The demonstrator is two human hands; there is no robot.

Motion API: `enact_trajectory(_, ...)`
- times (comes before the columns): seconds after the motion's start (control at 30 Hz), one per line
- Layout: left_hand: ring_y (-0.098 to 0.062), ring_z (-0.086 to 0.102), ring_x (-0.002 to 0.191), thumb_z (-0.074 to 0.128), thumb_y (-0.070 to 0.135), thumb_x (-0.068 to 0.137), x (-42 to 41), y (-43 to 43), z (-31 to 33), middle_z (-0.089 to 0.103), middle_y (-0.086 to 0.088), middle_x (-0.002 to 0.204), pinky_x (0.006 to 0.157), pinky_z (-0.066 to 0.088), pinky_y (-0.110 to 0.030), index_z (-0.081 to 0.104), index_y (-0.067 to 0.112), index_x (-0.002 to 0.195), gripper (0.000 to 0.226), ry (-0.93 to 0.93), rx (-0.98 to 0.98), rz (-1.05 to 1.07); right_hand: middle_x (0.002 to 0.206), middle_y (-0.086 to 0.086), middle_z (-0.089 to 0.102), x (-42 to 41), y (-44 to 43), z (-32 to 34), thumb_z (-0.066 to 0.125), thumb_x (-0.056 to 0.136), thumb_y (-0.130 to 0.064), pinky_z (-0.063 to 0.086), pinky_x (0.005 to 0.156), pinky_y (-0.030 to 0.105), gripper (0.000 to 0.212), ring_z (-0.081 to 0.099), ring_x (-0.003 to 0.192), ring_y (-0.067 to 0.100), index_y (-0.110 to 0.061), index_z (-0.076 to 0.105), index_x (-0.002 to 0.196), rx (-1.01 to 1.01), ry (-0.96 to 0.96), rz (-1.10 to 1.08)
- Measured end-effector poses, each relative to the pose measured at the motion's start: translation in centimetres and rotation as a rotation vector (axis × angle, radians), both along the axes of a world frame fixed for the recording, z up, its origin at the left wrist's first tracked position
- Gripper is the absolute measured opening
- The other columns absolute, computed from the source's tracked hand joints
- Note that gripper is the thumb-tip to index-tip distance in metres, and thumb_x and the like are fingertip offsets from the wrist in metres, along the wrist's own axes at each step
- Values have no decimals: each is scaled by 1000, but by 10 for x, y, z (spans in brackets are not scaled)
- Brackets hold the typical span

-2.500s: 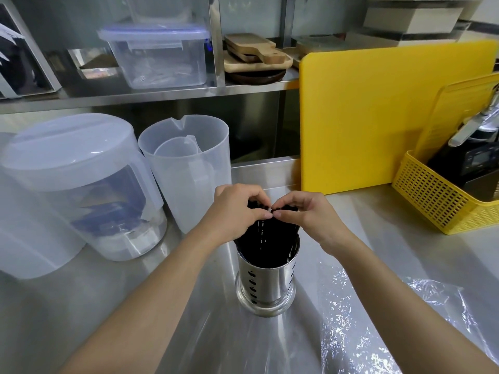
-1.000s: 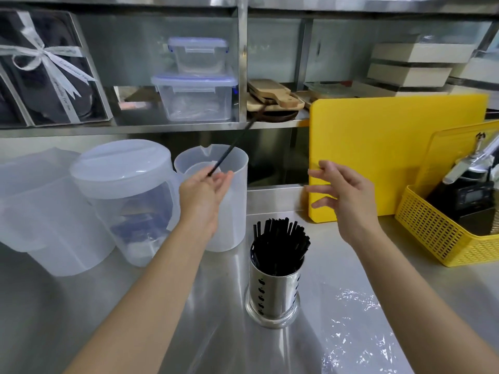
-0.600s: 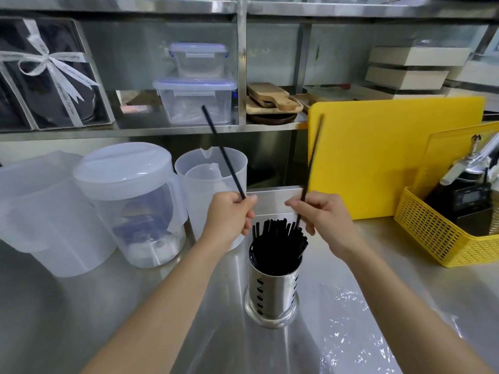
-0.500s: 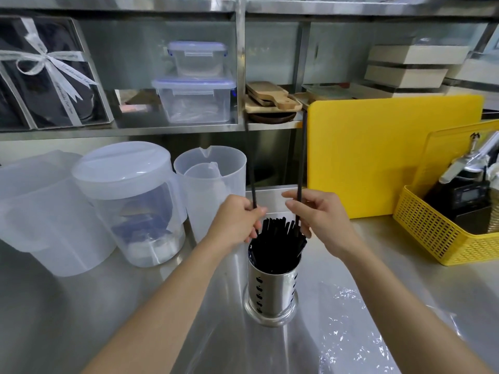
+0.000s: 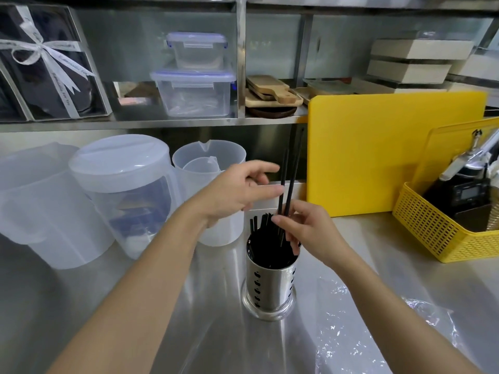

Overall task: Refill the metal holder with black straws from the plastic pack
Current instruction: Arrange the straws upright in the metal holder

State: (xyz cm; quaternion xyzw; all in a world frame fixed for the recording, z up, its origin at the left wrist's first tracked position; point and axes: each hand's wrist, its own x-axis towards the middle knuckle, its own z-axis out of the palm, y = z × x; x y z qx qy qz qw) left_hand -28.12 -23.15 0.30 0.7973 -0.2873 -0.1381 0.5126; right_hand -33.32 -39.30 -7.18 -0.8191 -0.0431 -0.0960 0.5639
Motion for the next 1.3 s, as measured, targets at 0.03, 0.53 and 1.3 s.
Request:
enact_trajectory(0.03, -2, 51, 66, 64, 26, 83, -1, -3, 0, 54, 3, 93, 50, 39, -9, 52, 22, 124, 43, -24, -19, -10, 41, -5, 52, 0, 3, -4, 63, 86, -13, 40, 39, 26, 10, 48, 33, 15, -15, 61, 76, -29, 22, 10)
enact_trajectory(0.53, -11, 58, 63, 70, 14, 79, -16, -27, -54, 67, 3, 78, 58, 45, -15, 68, 32, 83, 18, 16, -191, -63, 89, 3, 69, -6, 1, -20, 66, 82, -14, 51, 74, 28, 17, 63, 80, 15, -30, 66, 87, -106, 14, 32)
enact_trajectory(1.3, -13, 57, 74, 55, 17, 89, 18, 23, -54, 65, 4, 85, 75, 48, -29, 67, 20, 94, 13, -262, 162, 430, 75, -16, 64, 20, -29, 15, 64, 83, -6, 40, 62, 11, 28, 55, 70, 11, -32, 65, 74, -287, -71, 10)
